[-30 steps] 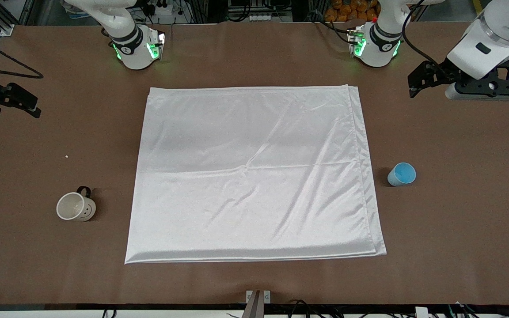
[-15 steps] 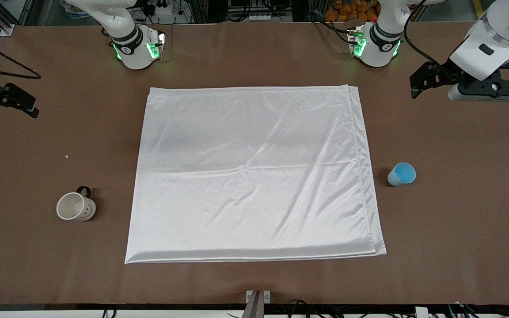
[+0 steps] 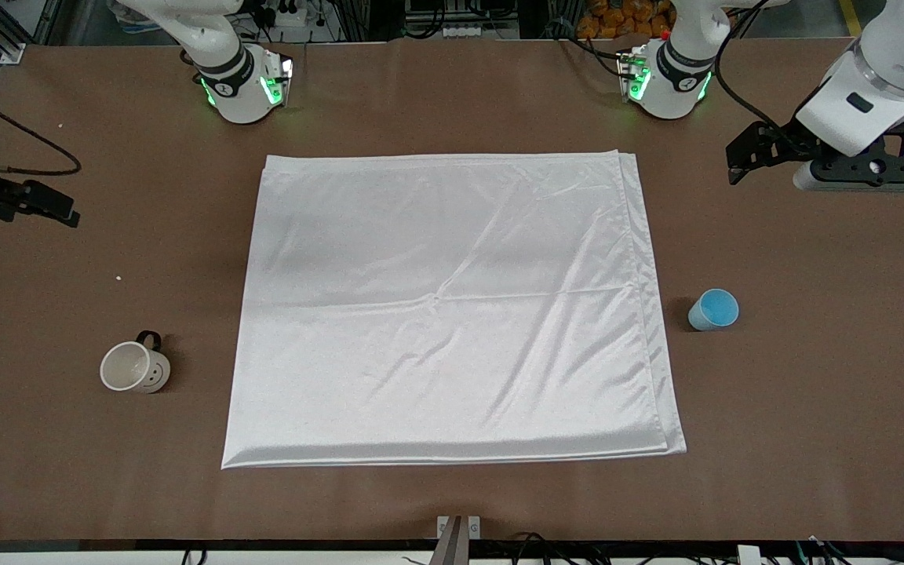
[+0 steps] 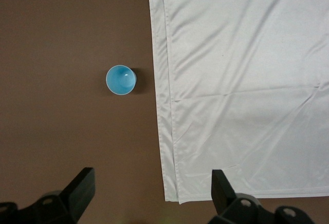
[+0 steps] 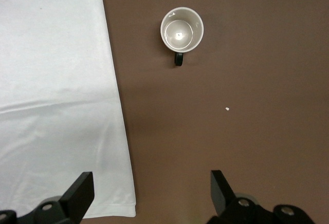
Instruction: Place blue cup into white mug on cloth
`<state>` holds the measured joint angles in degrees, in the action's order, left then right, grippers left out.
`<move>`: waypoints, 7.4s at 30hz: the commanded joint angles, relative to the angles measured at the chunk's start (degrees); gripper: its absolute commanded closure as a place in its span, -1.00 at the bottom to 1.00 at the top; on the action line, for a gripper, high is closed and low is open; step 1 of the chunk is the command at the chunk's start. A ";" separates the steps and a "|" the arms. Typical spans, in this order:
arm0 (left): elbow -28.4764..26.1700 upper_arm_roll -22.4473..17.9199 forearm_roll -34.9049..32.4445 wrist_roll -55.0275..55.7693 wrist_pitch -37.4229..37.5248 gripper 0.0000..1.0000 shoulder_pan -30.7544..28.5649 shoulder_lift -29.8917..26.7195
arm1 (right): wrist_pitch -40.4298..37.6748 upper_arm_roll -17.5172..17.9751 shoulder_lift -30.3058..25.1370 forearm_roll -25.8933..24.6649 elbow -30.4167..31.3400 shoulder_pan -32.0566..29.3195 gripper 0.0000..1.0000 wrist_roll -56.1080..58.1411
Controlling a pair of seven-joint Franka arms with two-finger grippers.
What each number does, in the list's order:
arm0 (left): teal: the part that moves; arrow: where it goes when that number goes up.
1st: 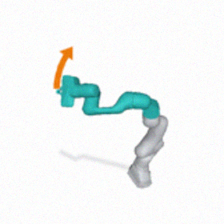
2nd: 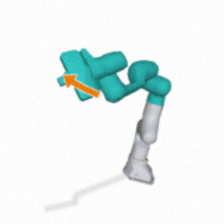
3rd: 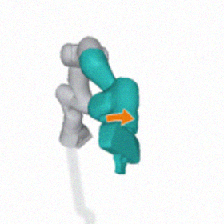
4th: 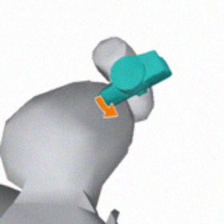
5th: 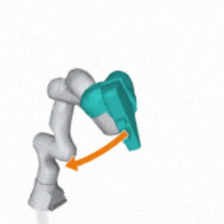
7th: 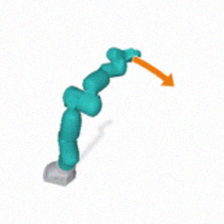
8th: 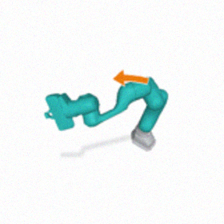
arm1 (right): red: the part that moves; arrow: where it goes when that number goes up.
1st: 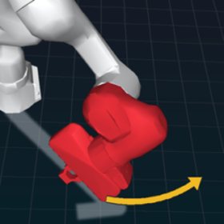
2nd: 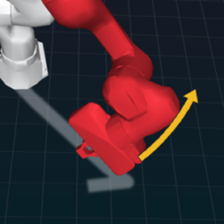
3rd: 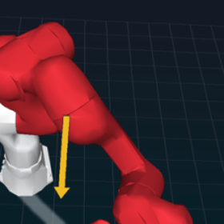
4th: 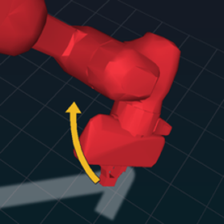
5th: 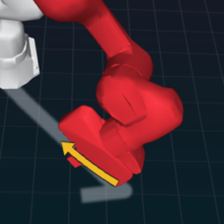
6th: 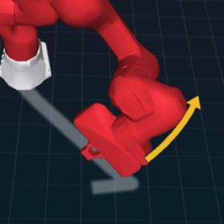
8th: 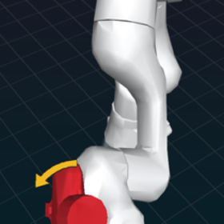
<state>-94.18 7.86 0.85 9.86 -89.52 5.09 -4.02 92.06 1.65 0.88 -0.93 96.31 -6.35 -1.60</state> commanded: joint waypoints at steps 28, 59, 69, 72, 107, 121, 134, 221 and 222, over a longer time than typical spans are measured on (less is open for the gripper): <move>-18.40 0.23 -3.40 0.42 -28.95 -1.00 -0.78 7.71 | 22.90 0.81 24.16 0.58 7.49 -8.94 -1.00 12.84; -24.91 0.14 -11.13 0.33 -51.98 -1.00 -4.29 21.68 | 41.54 0.81 34.89 5.06 4.85 -7.36 -1.00 16.01; -24.82 0.14 -11.66 0.33 -55.67 -1.00 -5.88 24.85 | 42.32 0.72 35.68 4.80 3.53 -7.18 -1.00 15.57; -24.82 0.14 -11.66 0.33 -56.03 -1.00 -5.88 25.20 | 43.38 0.72 35.77 4.80 3.53 -7.18 -1.00 15.57; -24.91 0.14 -11.57 0.60 -56.12 -1.00 -6.58 26.88 | 35.13 0.81 35.42 5.06 -4.02 -4.90 1.00 13.73; -24.12 0.49 -11.57 1.48 -50.32 -1.00 -6.40 23.71 | 32.13 3.35 35.68 5.41 -7.46 2.39 1.00 -0.59; -24.39 0.49 -11.31 1.30 -50.14 -1.00 -7.11 25.55 | 32.66 9.16 35.68 5.24 -9.30 9.68 1.00 -15.00; -1.45 14.12 -10.96 0.60 -22.72 1.00 -5.97 20.11 | 35.47 15.92 36.92 -17.18 -9.83 34.49 -1.00 -58.79; -1.10 14.20 -10.96 0.68 -22.72 1.00 -5.18 20.11 | 35.47 16.88 36.56 -17.18 -9.83 33.09 -1.00 -58.26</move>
<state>-97.46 21.44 -9.19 10.02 -113.84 -1.28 15.25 128.44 14.61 39.47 -17.21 85.66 31.61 -59.87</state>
